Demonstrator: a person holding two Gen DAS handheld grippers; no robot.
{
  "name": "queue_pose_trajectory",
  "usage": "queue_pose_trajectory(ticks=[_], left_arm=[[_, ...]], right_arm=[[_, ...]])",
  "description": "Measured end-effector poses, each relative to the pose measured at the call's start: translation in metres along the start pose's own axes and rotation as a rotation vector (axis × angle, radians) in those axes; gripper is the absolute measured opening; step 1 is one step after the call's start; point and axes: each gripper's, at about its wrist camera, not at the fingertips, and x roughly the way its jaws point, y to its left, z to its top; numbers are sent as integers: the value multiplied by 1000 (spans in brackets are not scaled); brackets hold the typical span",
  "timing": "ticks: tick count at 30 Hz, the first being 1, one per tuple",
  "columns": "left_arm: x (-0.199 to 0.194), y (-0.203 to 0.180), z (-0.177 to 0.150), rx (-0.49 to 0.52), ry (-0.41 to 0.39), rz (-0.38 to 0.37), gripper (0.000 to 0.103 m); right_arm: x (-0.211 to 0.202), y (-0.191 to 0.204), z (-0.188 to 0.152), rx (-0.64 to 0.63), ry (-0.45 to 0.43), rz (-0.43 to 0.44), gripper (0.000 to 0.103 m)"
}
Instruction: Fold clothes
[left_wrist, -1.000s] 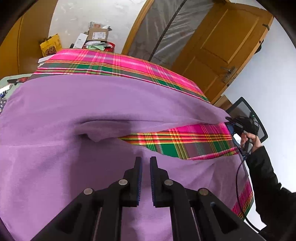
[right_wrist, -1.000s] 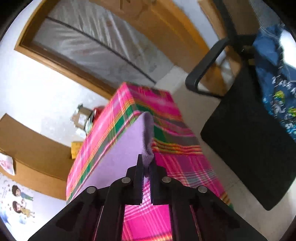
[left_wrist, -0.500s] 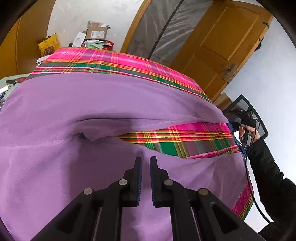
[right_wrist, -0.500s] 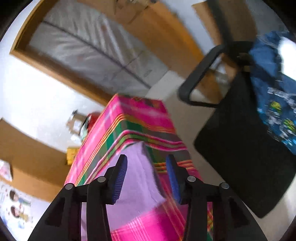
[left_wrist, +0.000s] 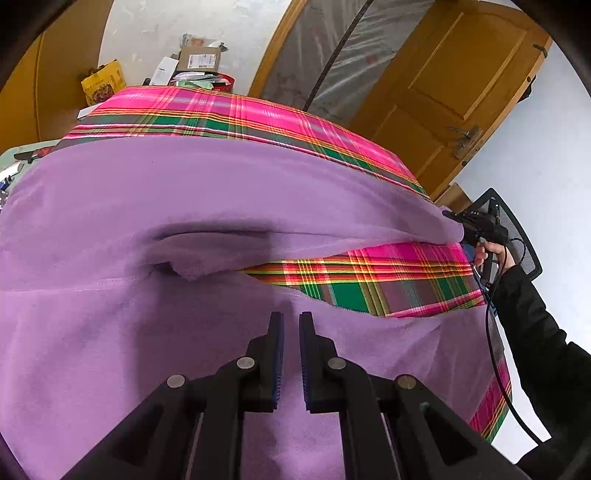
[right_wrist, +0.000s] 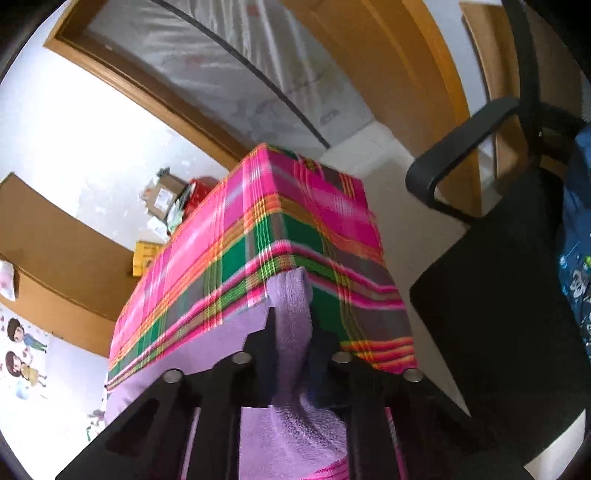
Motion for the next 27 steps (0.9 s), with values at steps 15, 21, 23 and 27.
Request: queue_pose_trajectory(ticks=[15,21,23,27], left_arm=[[-2,0,-2,0,-7,-8,7],[1,-7,-2,15,-1,-31,7],[-1,-12,-2,27,-6,-39,7],[-7,-15,-3,37,-21,-31,7]], right_arm=[[-27,-42,-6,228,-88,-28,39],[-43,-60,-41,311,-42,100,44],[-42,-52,-49,297,-26,135,44],[-42,-34,-51,226,-36,78,18]])
